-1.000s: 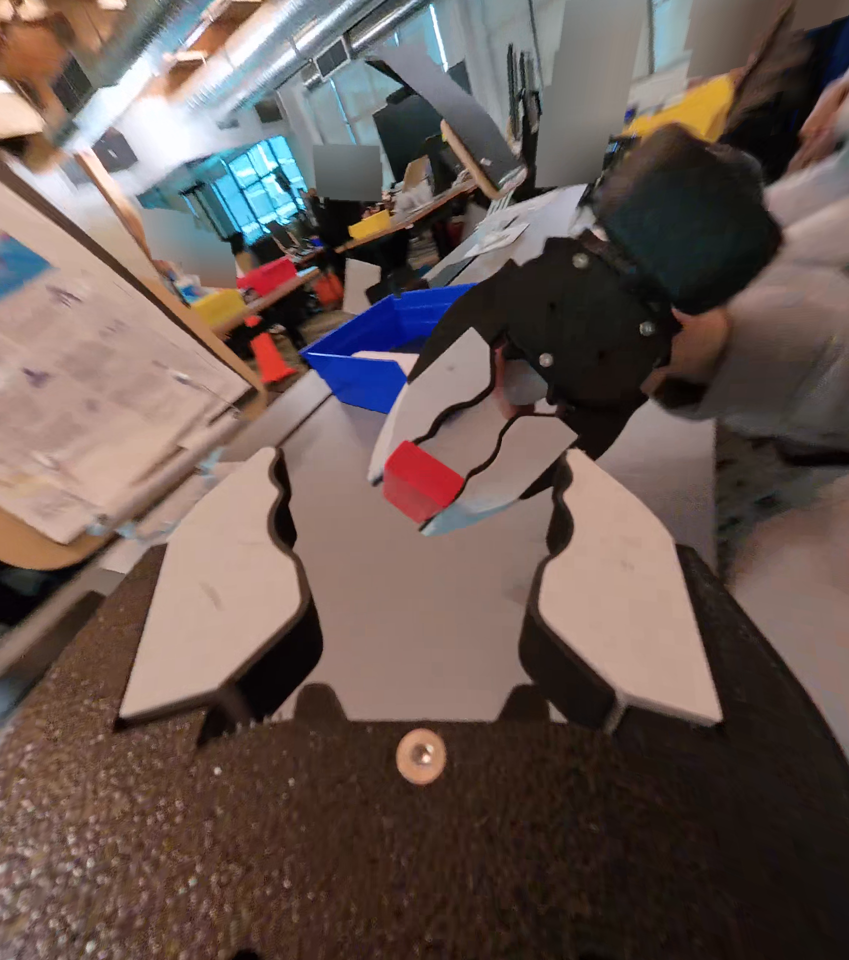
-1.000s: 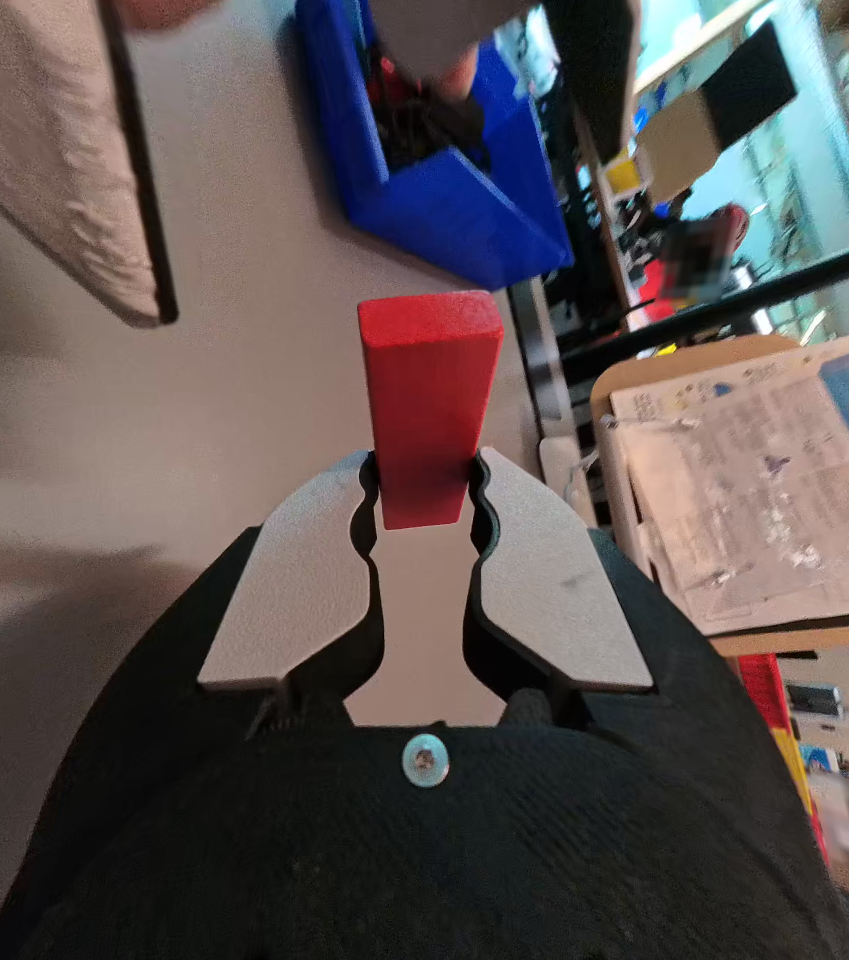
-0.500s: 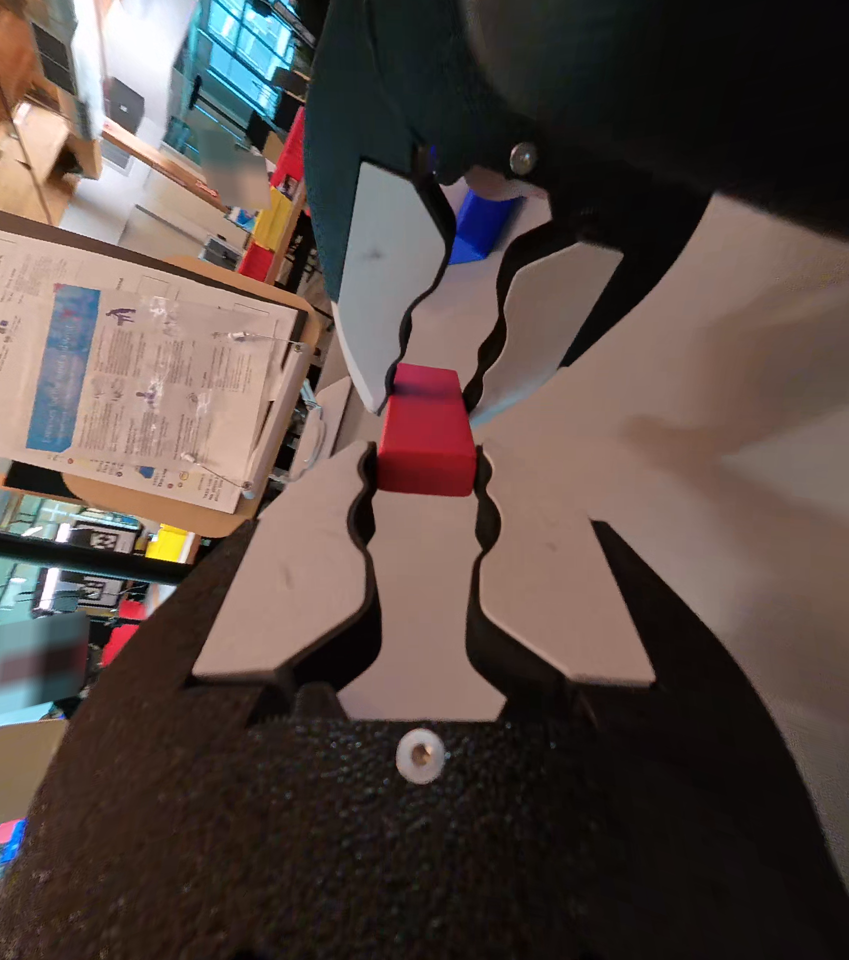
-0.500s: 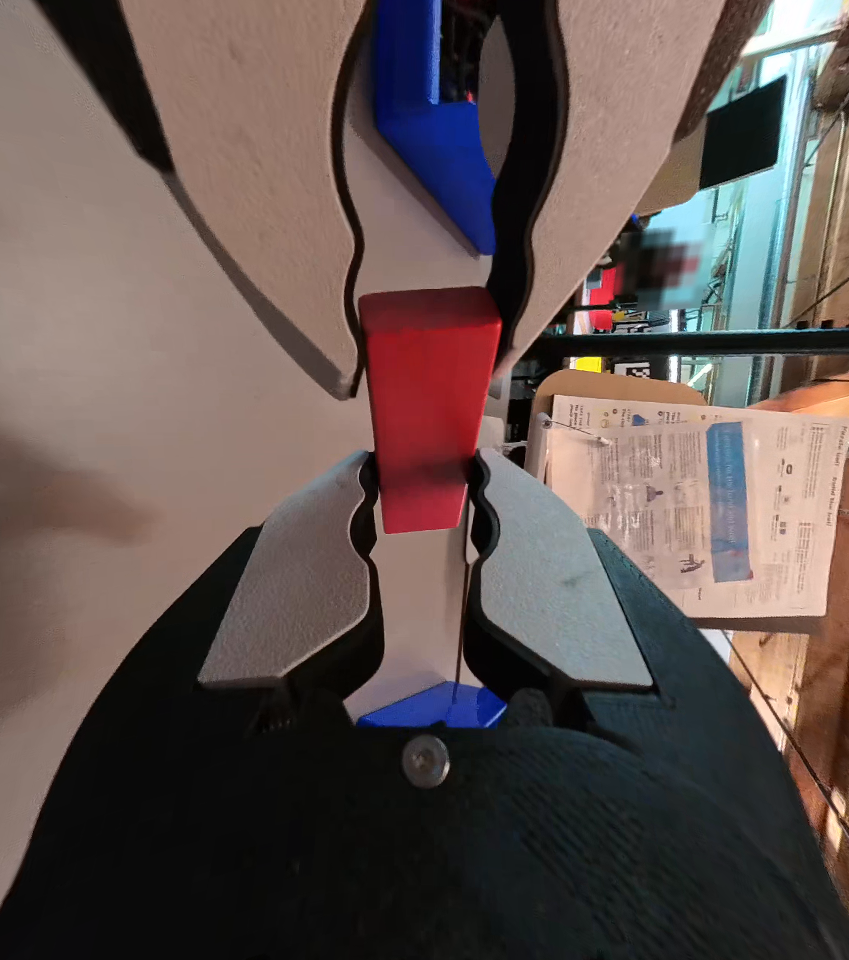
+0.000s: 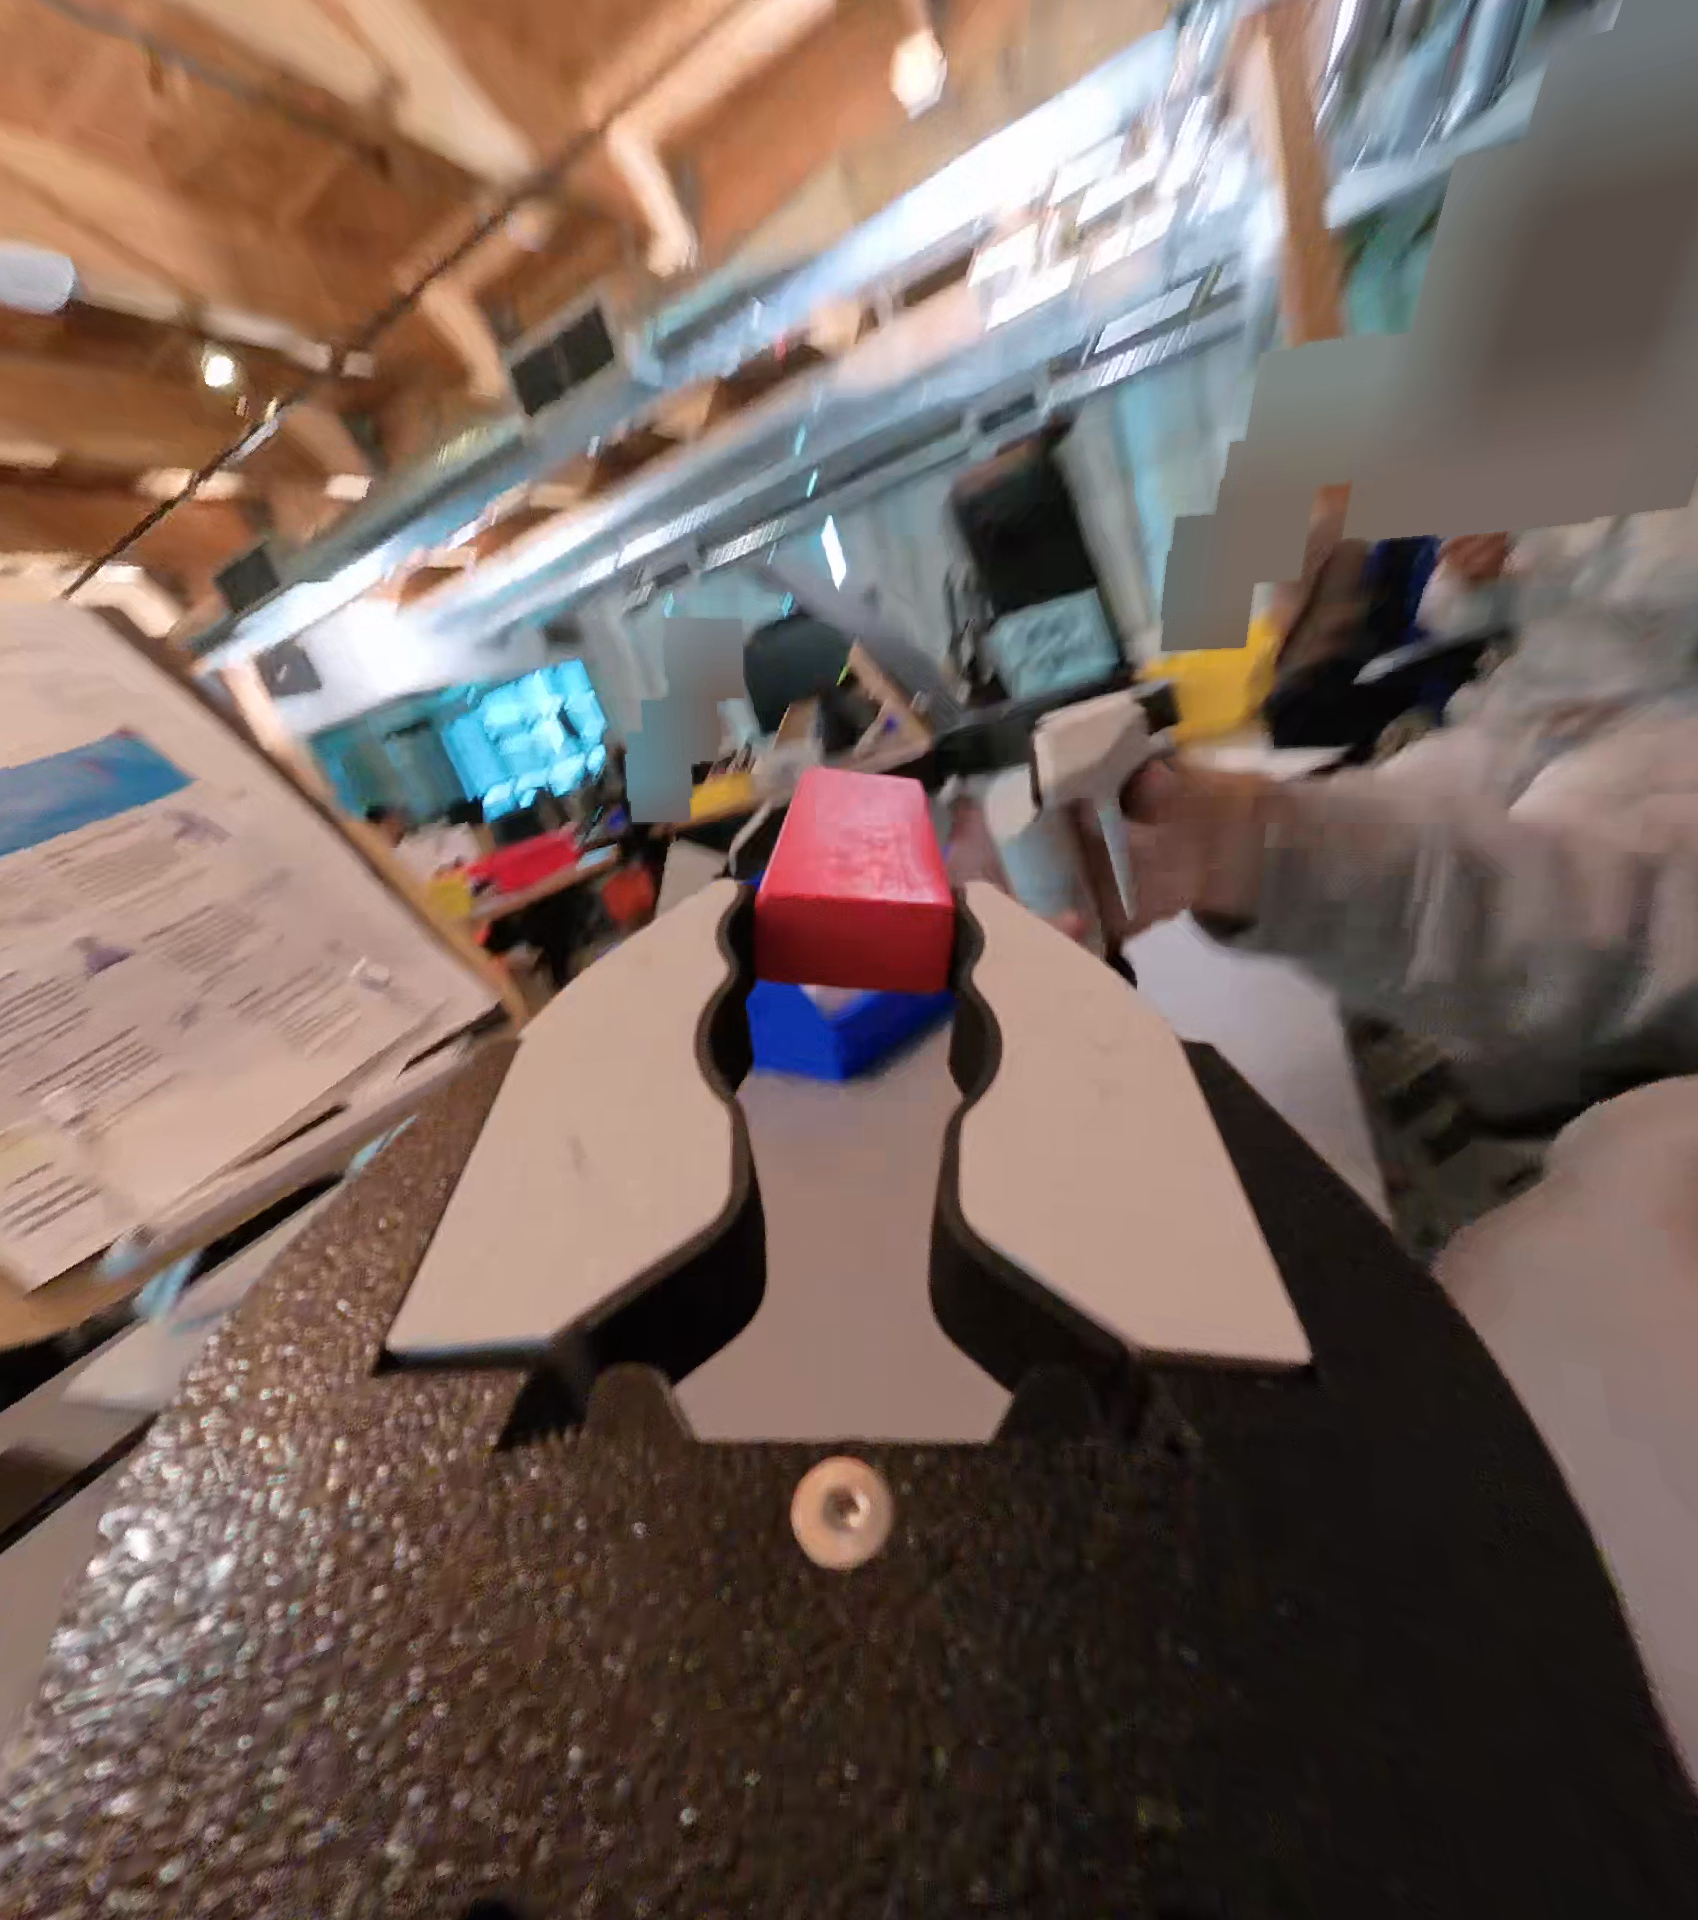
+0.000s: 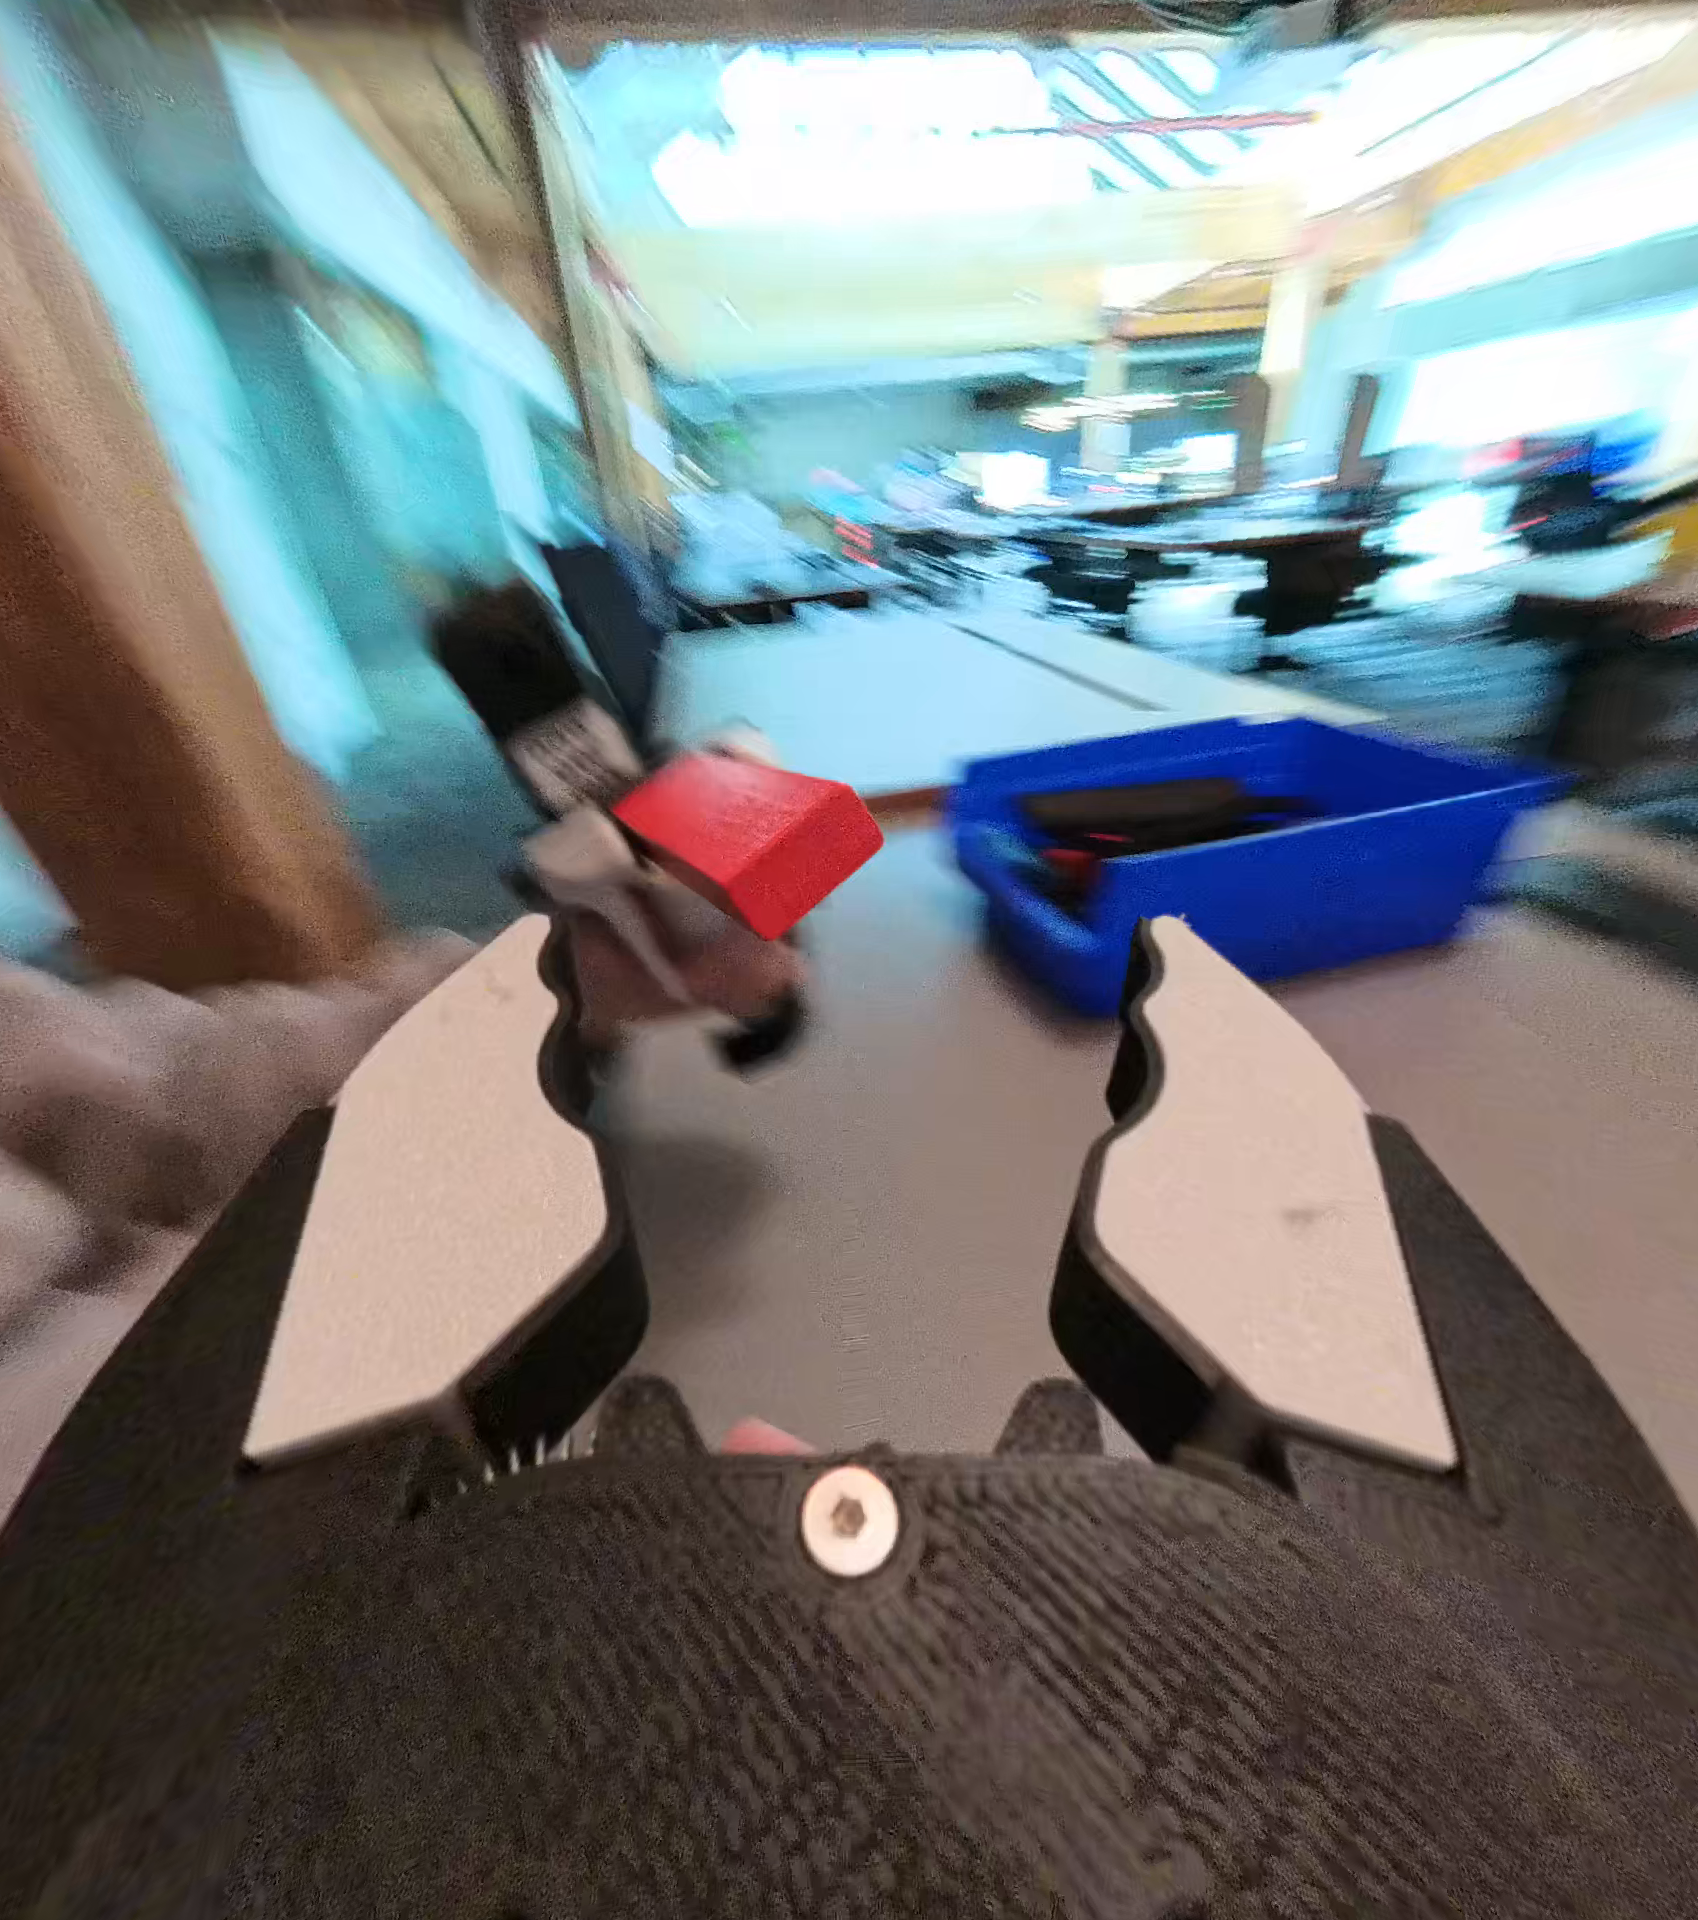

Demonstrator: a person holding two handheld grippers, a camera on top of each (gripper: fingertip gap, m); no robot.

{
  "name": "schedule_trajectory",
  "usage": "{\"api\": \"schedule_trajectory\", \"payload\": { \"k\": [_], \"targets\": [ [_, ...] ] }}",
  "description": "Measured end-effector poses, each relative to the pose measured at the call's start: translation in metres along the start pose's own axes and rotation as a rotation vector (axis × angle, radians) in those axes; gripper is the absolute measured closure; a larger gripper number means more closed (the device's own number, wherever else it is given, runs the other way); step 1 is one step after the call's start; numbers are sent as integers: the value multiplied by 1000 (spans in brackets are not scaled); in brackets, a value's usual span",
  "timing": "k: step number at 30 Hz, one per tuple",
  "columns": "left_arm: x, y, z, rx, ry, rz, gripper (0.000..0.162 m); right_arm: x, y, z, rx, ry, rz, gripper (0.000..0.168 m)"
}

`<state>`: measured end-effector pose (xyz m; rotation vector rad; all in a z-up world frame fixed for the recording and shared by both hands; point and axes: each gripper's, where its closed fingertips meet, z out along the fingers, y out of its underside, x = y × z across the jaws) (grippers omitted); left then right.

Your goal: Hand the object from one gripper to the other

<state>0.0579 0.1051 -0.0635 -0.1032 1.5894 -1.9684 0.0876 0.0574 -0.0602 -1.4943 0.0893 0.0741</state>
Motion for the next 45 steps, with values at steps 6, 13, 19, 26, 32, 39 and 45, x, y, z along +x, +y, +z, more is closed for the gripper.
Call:
{"api": "schedule_trajectory", "payload": {
  "k": [6, 13, 19, 26, 32, 39, 45],
  "targets": [
    [27, -20, -4, 192, 194, -71, 128, -41, -19, 0, 206, -544, 668, 84],
    [52, -24, -3, 232, 338, -100, 128, -87, -11, 15, 218, -832, 795, 85],
    [63, -24, 2, 265, 376, -121, 128, -108, -7, 15, 300, -897, 656, 69],
    [65, -25, 6, 258, 350, -70, 128, -106, -11, 8, 390, -956, 758, 70],
    [49, -19, 5, 190, 252, 25, 128, -83, -6, 18, 366, -805, 734, 105],
    [29, -2, -1, -58, 138, 300, 128, -41, 21, 29, 195, -501, 629, 147],
    [15, 4, 0, -161, 43, 352, 126, -35, 12, 26, 138, -381, 463, 151]
  ]
}}
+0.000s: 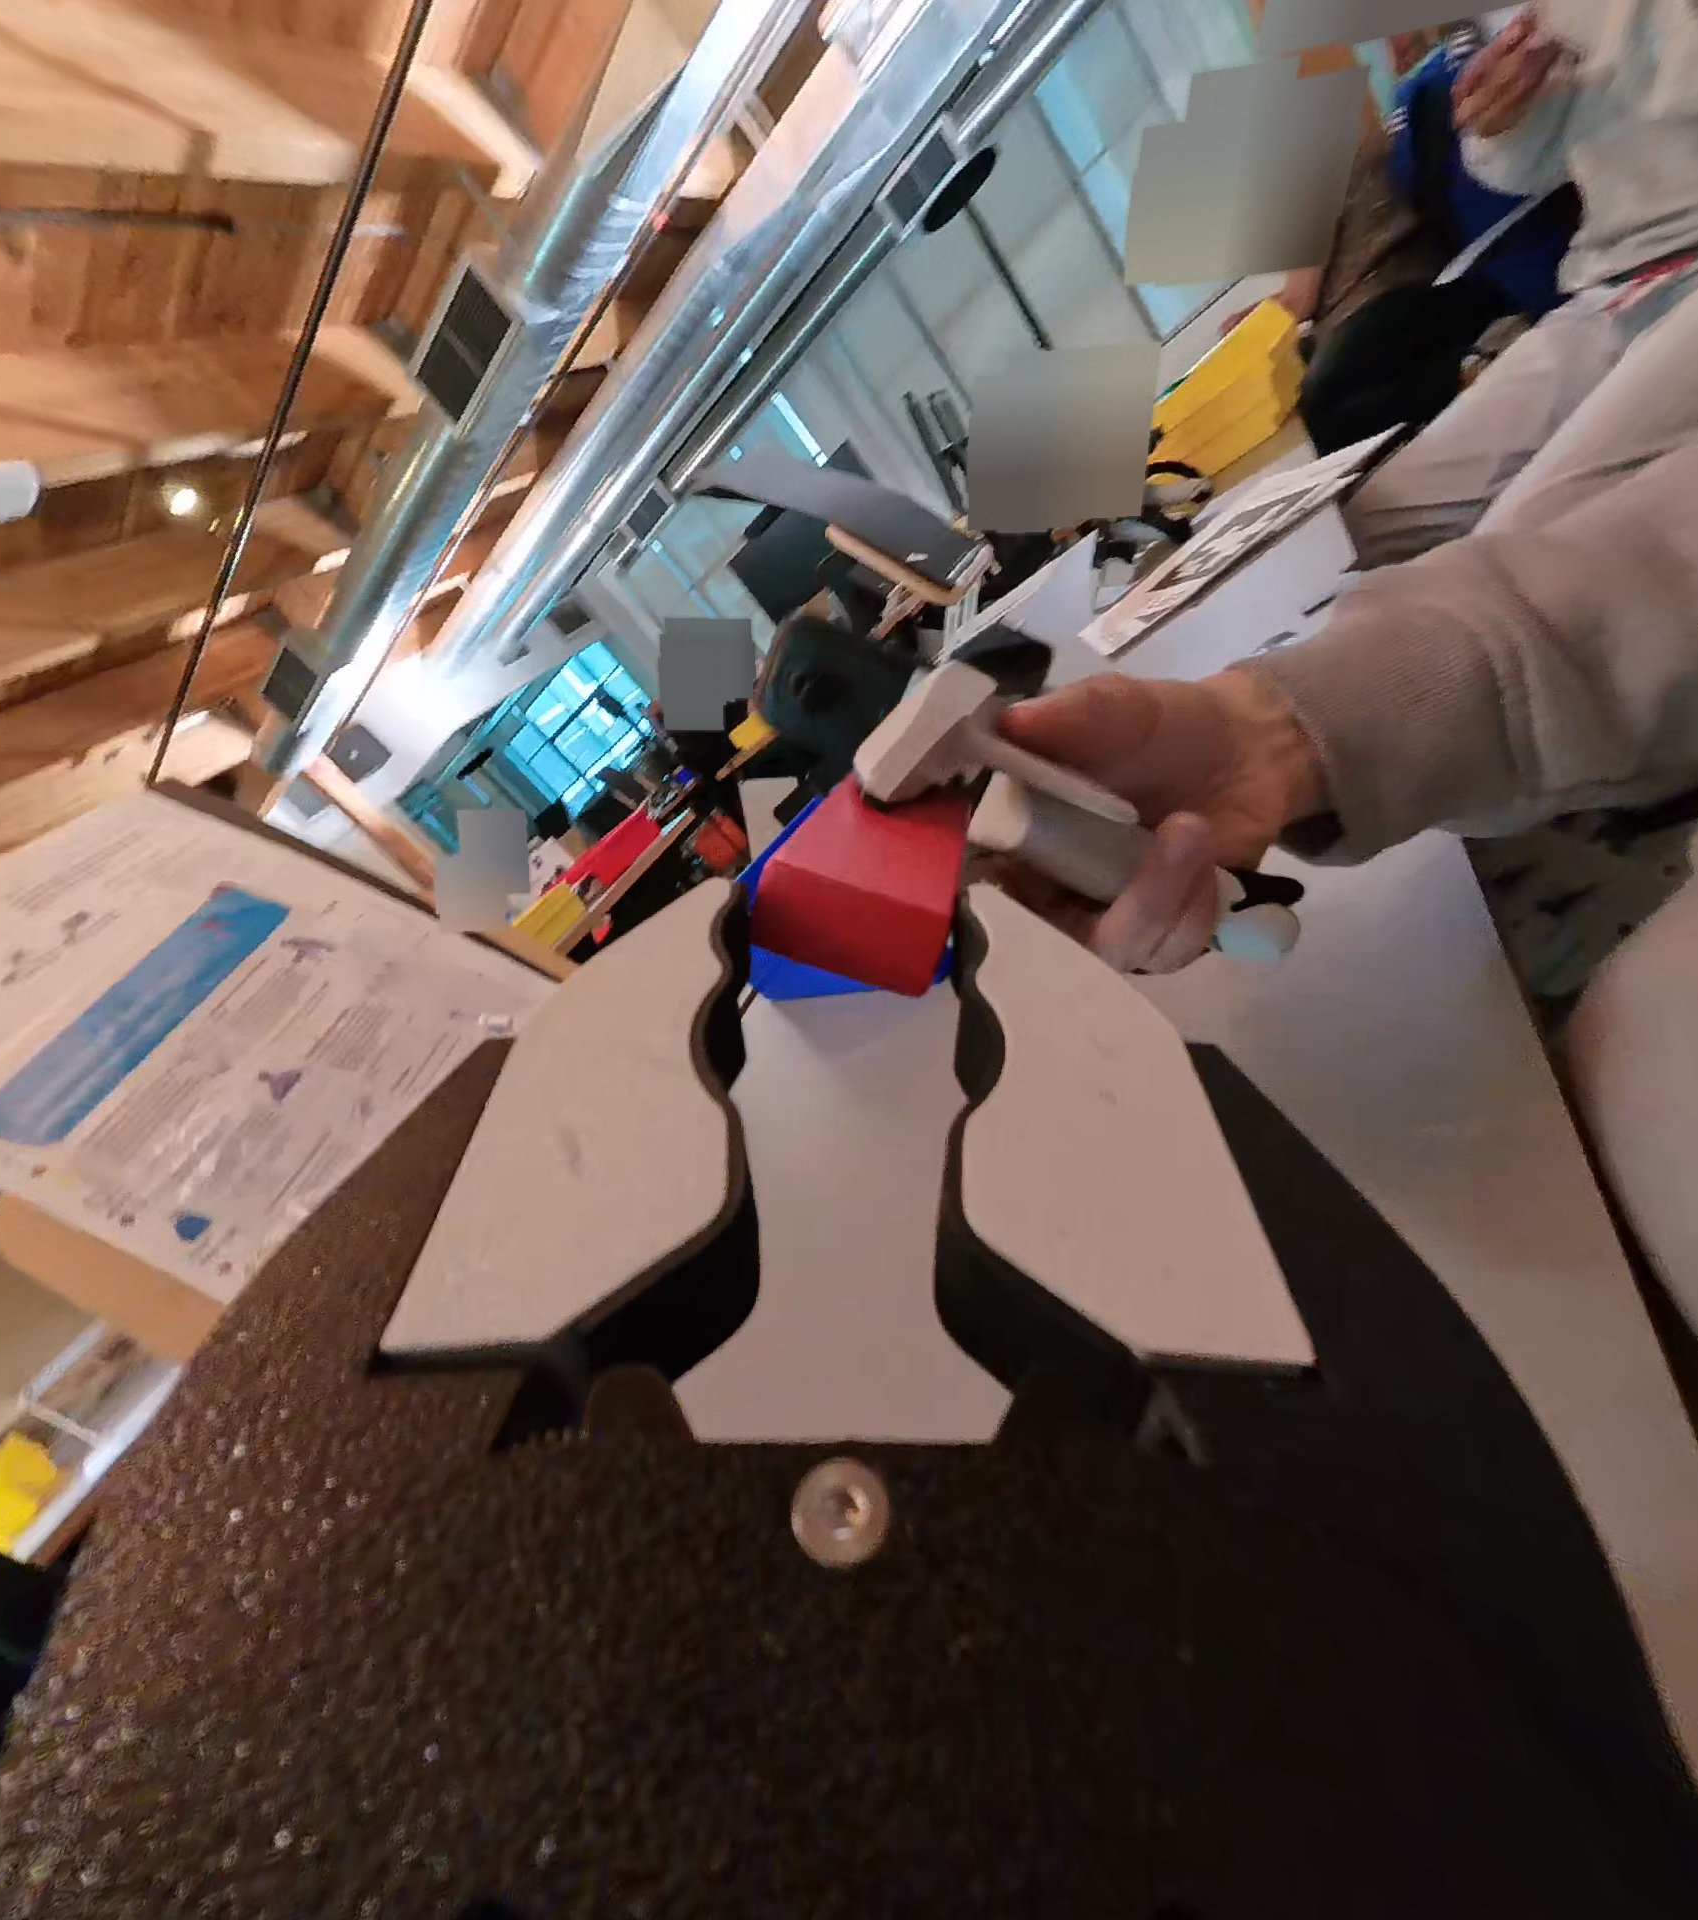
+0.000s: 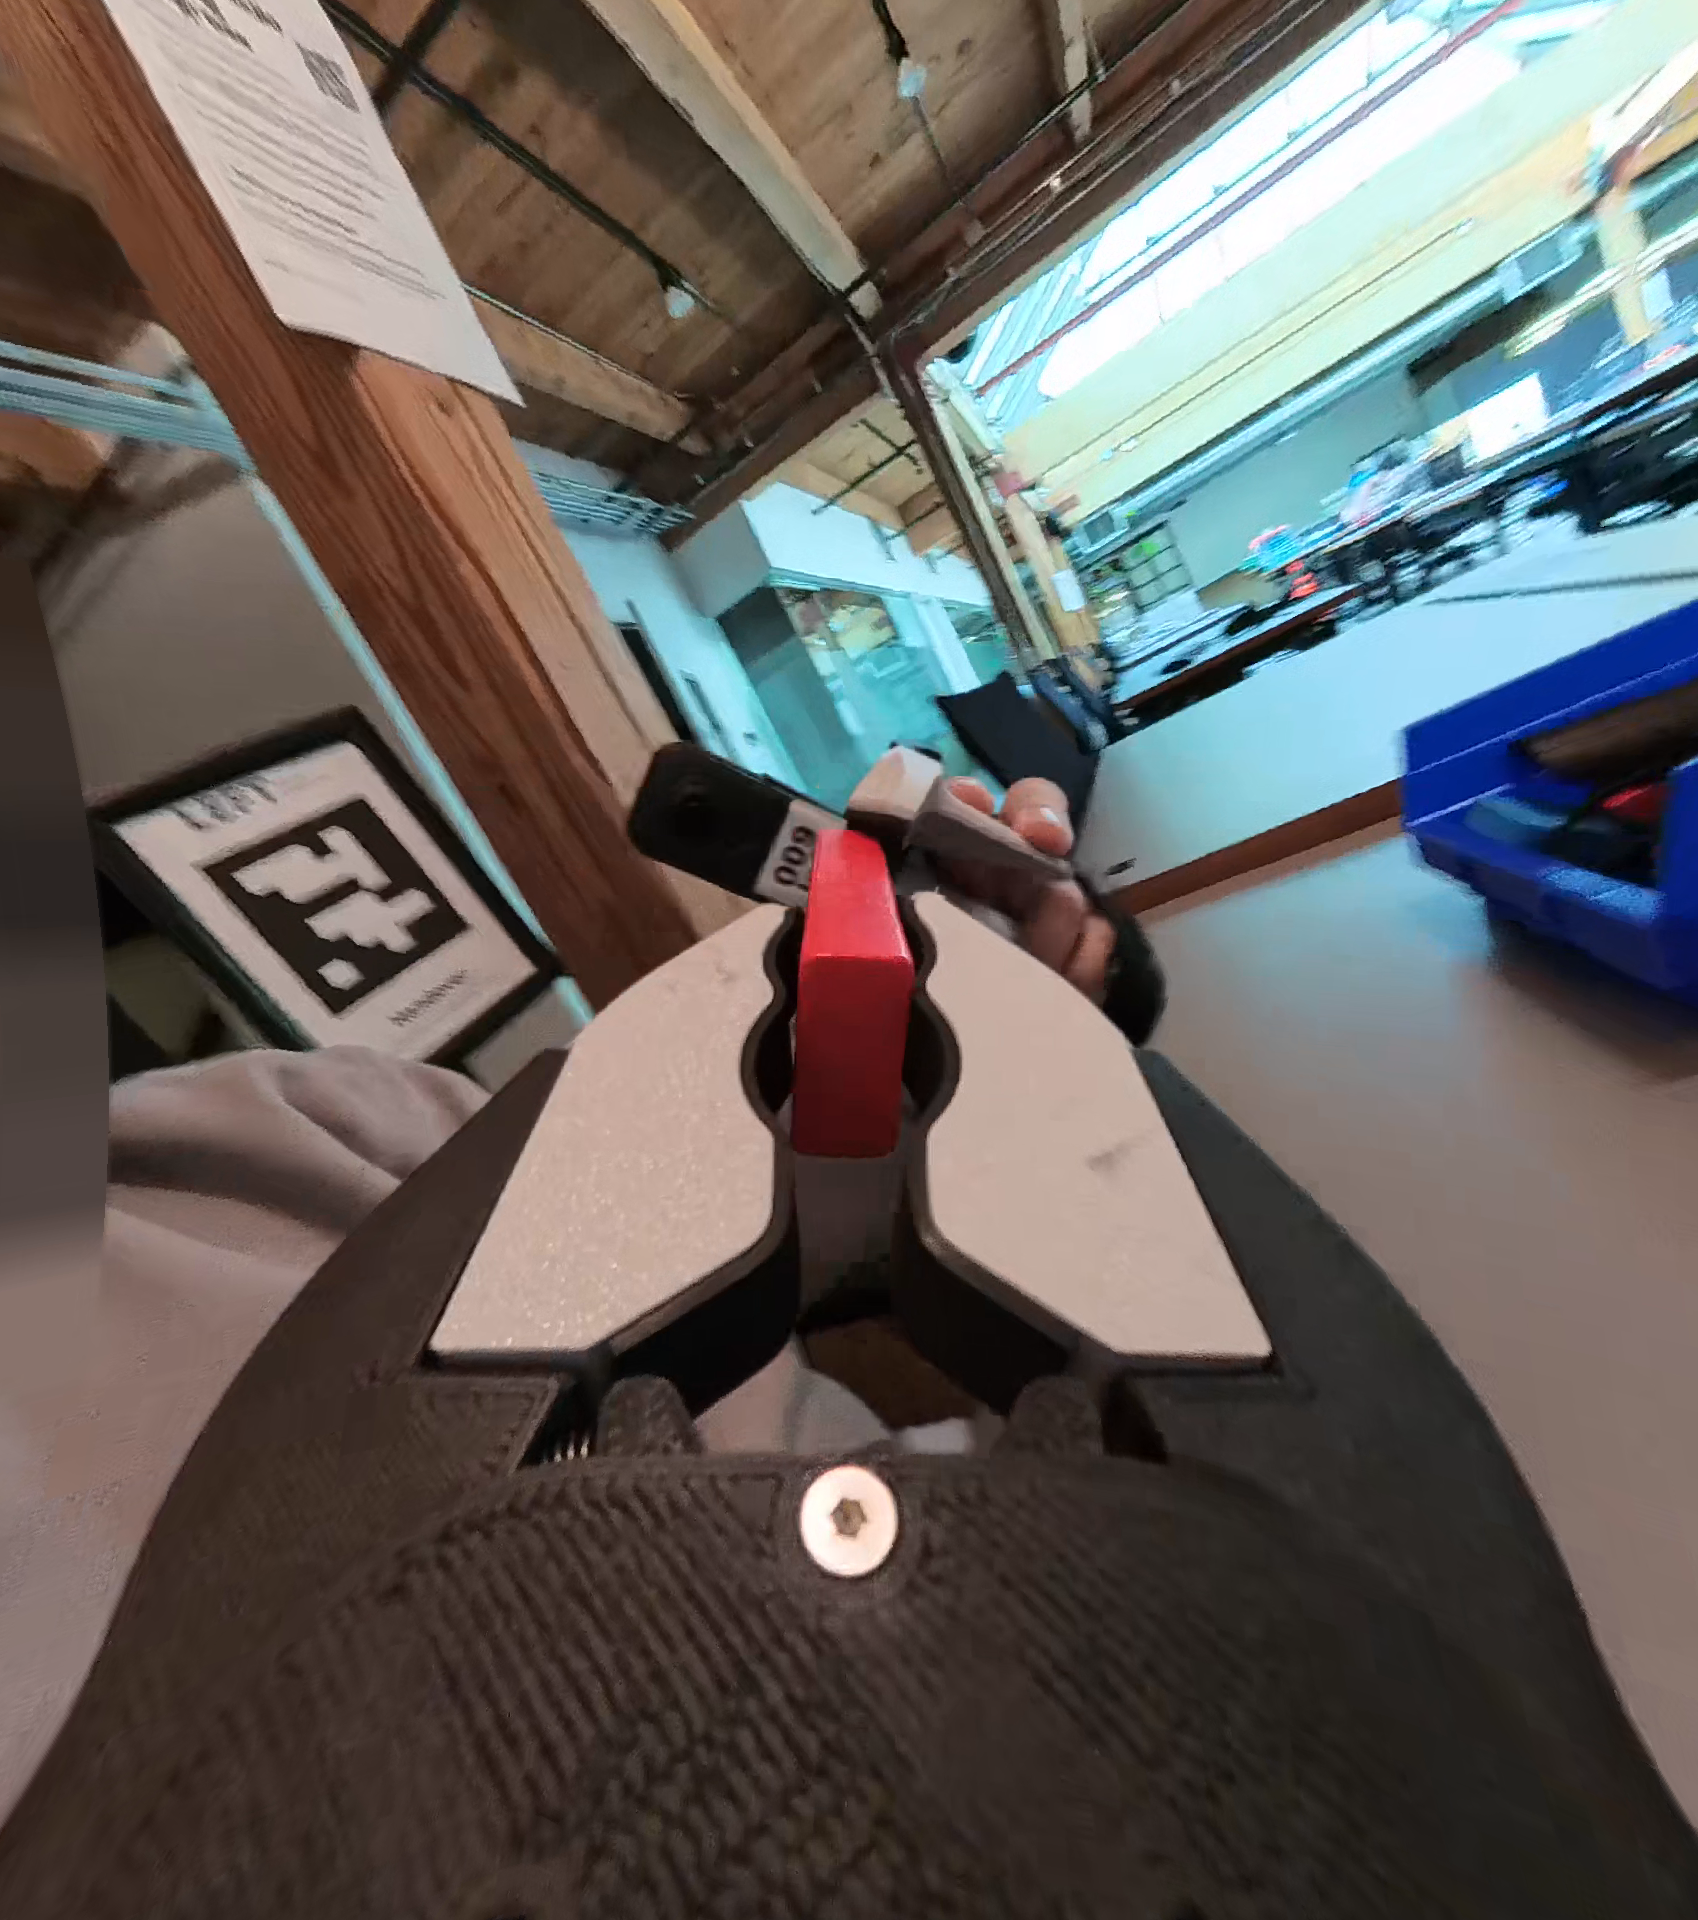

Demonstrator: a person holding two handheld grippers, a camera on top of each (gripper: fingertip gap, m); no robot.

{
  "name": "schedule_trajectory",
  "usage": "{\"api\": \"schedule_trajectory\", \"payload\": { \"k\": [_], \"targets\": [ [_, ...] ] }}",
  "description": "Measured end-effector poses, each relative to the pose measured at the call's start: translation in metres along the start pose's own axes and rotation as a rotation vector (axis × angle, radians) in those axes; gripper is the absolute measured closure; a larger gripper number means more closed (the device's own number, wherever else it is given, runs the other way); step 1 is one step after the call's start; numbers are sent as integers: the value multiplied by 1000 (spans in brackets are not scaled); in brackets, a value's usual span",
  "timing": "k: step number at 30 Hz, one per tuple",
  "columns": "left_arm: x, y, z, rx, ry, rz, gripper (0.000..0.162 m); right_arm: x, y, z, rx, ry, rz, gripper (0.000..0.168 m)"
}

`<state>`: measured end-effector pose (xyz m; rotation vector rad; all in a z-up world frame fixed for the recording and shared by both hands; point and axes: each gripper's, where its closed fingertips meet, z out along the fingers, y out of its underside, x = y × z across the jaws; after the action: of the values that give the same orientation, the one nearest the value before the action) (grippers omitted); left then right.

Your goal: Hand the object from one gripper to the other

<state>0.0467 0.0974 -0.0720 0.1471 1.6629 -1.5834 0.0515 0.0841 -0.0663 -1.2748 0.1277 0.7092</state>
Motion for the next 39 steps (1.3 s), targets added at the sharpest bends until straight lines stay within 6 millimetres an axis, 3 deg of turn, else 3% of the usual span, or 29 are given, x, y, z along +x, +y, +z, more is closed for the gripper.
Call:
{"api": "schedule_trajectory", "payload": {
  "k": [4, 8, 11, 13, 16, 20, 22, 25, 29, 32, 34, 37, 39],
  "targets": [
    [-8, 0, 0, 49, -13, -245, 108, -1, -10, -8, -54, 157, -410, 151],
    [-12, 12, 0, 3, 68, -673, 91, -12, -10, -17, -209, 270, -1080, 151],
    [10, 11, 1, -4, 313, -1040, 80, -12, 3, -19, -413, 321, -1519, 151],
    [24, 7, 3, 10, 466, -1230, 86, -9, 16, -19, -551, 307, -1750, 151],
    [36, 13, 8, -3, 565, -1374, 89, -11, 33, -9, -616, 248, -1873, 151],
    [52, 25, 11, -46, 600, -1349, 90, -9, 51, -1, -654, 186, -1870, 151],
    [55, 20, 10, 3, 642, -1304, 115, -2, 55, -2, -671, 183, -1853, 151],
    [49, 21, 12, 85, 562, -1142, 119, 1, 53, -3, -615, 199, -1764, 149],
    [42, 30, 11, 46, 439, -913, 122, 17, 46, -13, -608, 289, -1582, 125],
    [28, 35, 10, 12, 321, -779, 122, 17, 31, -18, -524, 341, -1403, 109],
    [19, 33, 7, 10, 232, -549, 122, 12, 23, -18, -447, 340, -1146, 103],
    [17, 31, 3, -60, 154, -154, 122, 12, 29, -19, -402, 254, -454, 77],
    [14, 25, 3, -75, 100, 8, 122, 2, 34, -18, -344, 111, -60, 91]
  ]
}}
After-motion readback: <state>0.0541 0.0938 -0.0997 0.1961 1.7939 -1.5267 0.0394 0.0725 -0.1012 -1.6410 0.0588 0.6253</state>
